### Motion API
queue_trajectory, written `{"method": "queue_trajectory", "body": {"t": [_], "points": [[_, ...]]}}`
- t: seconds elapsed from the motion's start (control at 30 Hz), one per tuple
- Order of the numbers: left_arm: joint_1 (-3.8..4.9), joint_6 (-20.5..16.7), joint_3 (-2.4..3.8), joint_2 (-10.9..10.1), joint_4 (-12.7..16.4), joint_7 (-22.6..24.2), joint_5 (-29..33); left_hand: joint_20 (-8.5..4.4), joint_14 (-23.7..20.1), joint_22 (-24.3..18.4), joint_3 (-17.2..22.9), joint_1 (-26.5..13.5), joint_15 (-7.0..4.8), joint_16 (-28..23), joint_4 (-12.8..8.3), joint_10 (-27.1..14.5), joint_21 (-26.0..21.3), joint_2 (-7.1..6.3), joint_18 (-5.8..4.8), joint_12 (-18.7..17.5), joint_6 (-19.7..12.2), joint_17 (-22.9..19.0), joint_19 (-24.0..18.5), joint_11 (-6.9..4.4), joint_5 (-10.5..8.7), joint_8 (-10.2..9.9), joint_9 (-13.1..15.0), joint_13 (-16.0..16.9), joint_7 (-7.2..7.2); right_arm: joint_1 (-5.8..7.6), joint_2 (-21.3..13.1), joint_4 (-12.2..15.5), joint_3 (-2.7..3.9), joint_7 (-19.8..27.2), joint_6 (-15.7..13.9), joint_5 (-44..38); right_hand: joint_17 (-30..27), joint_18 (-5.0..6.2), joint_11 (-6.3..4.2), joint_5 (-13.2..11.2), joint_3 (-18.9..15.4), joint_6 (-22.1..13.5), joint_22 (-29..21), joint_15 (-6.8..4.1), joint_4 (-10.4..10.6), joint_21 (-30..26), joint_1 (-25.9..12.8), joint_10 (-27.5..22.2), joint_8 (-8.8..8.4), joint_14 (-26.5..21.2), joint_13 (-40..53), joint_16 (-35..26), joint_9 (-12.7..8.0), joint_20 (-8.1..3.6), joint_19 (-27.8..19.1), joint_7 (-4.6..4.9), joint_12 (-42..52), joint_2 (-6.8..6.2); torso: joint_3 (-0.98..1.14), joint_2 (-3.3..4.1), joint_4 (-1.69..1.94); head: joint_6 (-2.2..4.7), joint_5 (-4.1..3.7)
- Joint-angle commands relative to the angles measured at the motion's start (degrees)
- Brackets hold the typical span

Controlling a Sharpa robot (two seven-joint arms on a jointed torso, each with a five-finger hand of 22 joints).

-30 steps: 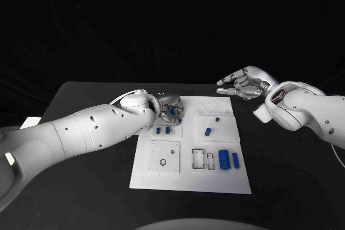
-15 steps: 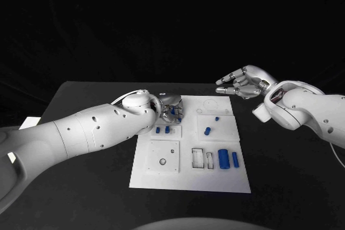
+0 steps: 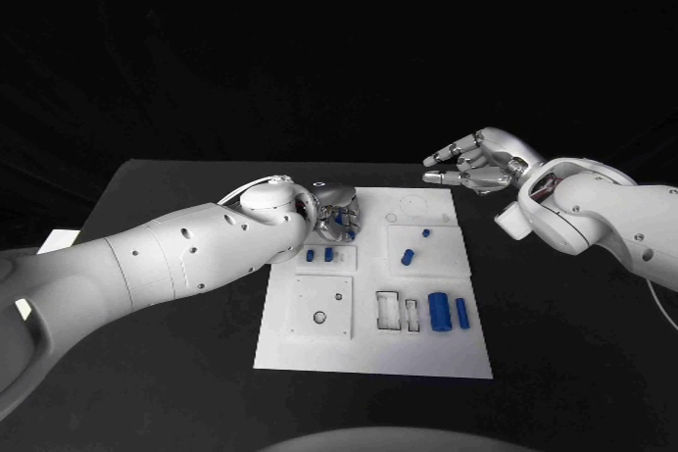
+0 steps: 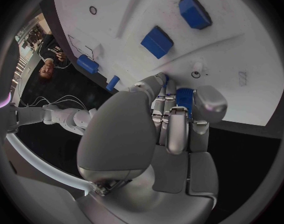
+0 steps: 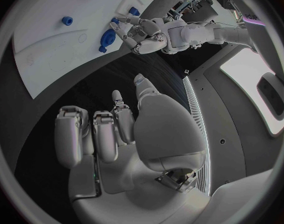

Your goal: Assemble the parts on the task board

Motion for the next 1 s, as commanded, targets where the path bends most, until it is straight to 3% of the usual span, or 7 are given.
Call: {"method": "queue_trajectory", "body": {"t": [0.03, 0.33, 0.67, 0.87, 1.0], "points": [[-0.14, -1.41, -0.04, -0.25, 0.25, -0.62, -0.69, -0.23, 2.88, 0.21, 2.58, -1.35, -0.16, 0.40, -1.15, 1.16, 0.40, -0.96, -1.03, -1.04, 0.90, 0.00, 1.81, -0.04, -0.09, -0.63, -0.20, -0.12, 0.08, -0.04, 0.11, -0.01, 0.00, 0.51, 0.86, -0.10, 10.28, 0.37, -0.05, 0.23, -0.21, -0.44, -0.04, 0.18, -0.05, -0.23, -0.08, -0.27, 0.08, 4.74, 5.82, -0.22, 0.10, 0.14, -0.24, -0.10, -0.03, 0.67, -0.03, -0.03, 0.03, 0.07, -0.03], [-0.15, -5.47, 0.45, -2.38, 3.06, -0.01, 1.69, -0.23, 2.84, 0.46, 4.75, -3.49, -0.12, 0.54, -2.63, 2.16, 0.49, -1.66, -1.01, -2.32, 1.66, -0.16, 1.80, -0.05, -0.23, -1.16, -0.44, -0.05, 0.18, -0.05, 0.19, -0.14, 0.00, 0.54, 0.89, -0.08, 10.28, 0.37, -0.05, 0.23, -0.21, -0.44, -0.04, 0.18, -0.05, -0.23, -0.08, -0.27, 0.08, 4.74, 5.82, -0.22, 0.10, 0.14, -0.24, -0.10, -0.03, 0.67, -0.03, -0.07, 0.10, 0.37, -0.04], [-0.11, -6.80, 1.74, -8.03, 8.87, -0.30, 6.46, -0.17, 2.82, 0.63, 5.04, -4.65, -0.07, 0.59, -3.02, 2.35, 0.60, -2.07, -1.05, -2.92, 1.78, -0.24, 1.79, 0.03, -0.18, -1.46, -0.56, -0.04, 0.23, -0.13, 0.16, -0.27, 0.00, 0.57, 0.95, -0.15, 10.28, 0.37, -0.05, 0.23, -0.21, -0.44, -0.04, 0.18, -0.05, -0.23, -0.08, -0.27, 0.08, 4.74, 5.82, -0.22, 0.10, 0.14, -0.24, -0.10, -0.03, 0.67, 0.02, -0.14, 0.34, 0.77, 0.44], [-0.11, -5.66, 1.91, -10.21, 9.34, -1.05, 7.18, -0.15, 2.82, 0.76, 5.02, -5.13, -0.06, 0.62, -3.15, 2.47, 0.72, -2.28, -1.07, -3.13, 1.87, -0.25, 1.80, 0.03, -0.18, -1.55, -0.59, -0.02, 0.21, -0.28, 0.12, -0.32, 0.00, 0.58, 0.97, -0.23, 10.28, 0.36, -0.05, 0.24, -0.23, -0.39, -0.01, 0.18, -0.04, -0.22, -0.11, -0.25, 0.11, 4.74, 5.84, -0.22, 0.11, 0.14, -0.23, -0.11, 0.01, 0.75, 0.04, -0.21, 0.58, 0.69, 0.37], [-0.13, -4.84, 1.91, -10.81, 8.78, -1.68, 7.36, -0.13, 2.80, 0.75, 5.03, -5.64, -0.03, 0.61, -3.26, 2.36, 0.67, -2.46, -1.07, -3.49, 1.76, -0.36, 1.78, 0.07, -0.18, -1.76, -0.68, -0.05, 0.21, -0.34, 0.10, -0.32, 0.00, 0.59, 0.98, -0.25, 10.28, 0.36, -0.05, 0.24, -0.23, -0.39, -0.01, 0.18, -0.04, -0.22, -0.11, -0.25, 0.11, 4.74, 5.84, -0.22, 0.11, 0.14, -0.23, -0.11, 0.01, 0.75, -0.03, -0.17, 0.53, 0.66, 0.45]]}}
